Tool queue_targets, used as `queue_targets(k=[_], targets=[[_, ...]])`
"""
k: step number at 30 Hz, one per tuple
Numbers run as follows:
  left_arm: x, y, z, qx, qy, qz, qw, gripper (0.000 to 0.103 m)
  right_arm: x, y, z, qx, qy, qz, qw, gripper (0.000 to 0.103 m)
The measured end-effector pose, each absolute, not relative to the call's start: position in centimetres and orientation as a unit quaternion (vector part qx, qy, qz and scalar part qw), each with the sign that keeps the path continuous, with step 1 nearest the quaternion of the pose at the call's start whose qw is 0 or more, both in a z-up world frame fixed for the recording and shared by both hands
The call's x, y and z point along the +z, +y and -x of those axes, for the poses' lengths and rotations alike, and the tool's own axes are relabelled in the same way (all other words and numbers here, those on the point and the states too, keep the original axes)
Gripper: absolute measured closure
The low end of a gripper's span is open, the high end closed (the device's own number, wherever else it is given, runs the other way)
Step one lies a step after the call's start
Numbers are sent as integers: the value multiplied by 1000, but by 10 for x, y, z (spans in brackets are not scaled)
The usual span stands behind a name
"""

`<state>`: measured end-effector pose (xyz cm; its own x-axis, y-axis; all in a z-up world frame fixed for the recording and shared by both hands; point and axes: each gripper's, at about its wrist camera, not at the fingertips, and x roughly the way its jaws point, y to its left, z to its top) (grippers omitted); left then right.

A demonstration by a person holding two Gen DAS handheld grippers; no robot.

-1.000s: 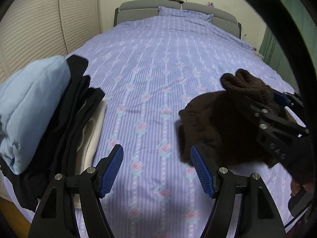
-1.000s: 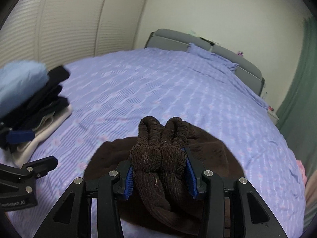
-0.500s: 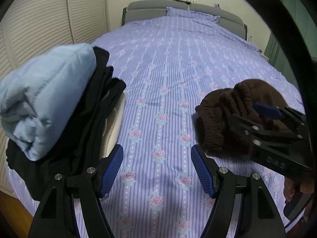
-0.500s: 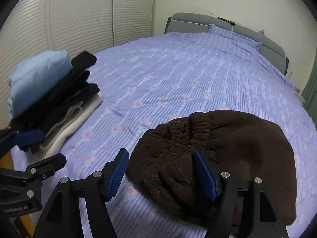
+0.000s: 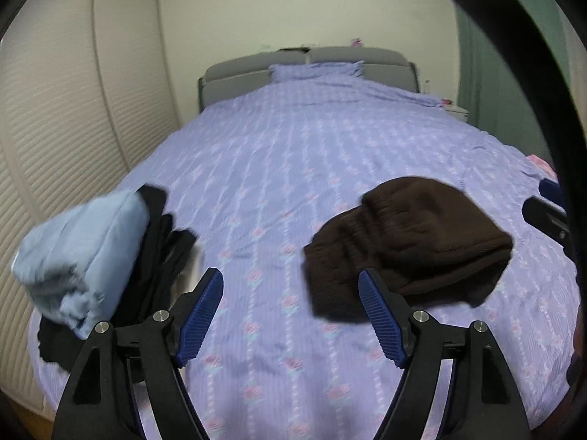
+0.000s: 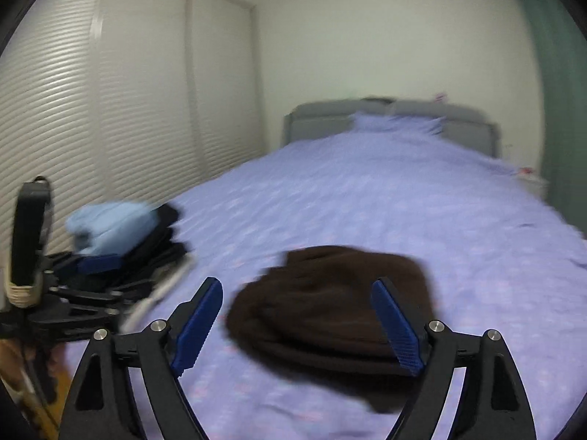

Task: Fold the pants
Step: 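Lay the cuffs onto the waistband and open the right tool, then press the folded pants flat with the left tool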

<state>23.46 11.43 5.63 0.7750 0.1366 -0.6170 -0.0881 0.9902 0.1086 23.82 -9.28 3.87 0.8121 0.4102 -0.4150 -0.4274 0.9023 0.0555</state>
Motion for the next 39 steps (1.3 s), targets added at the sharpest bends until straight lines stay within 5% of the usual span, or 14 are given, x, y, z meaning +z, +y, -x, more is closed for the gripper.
queue_targets(k=[16, 39], targets=[[36, 70, -314, 26, 347, 26, 937, 20, -11, -187, -287, 152, 288, -72, 943, 18], [-22, 97, -348, 0, 423, 160, 892, 18, -48, -166, -272, 132, 297, 0, 945, 12]])
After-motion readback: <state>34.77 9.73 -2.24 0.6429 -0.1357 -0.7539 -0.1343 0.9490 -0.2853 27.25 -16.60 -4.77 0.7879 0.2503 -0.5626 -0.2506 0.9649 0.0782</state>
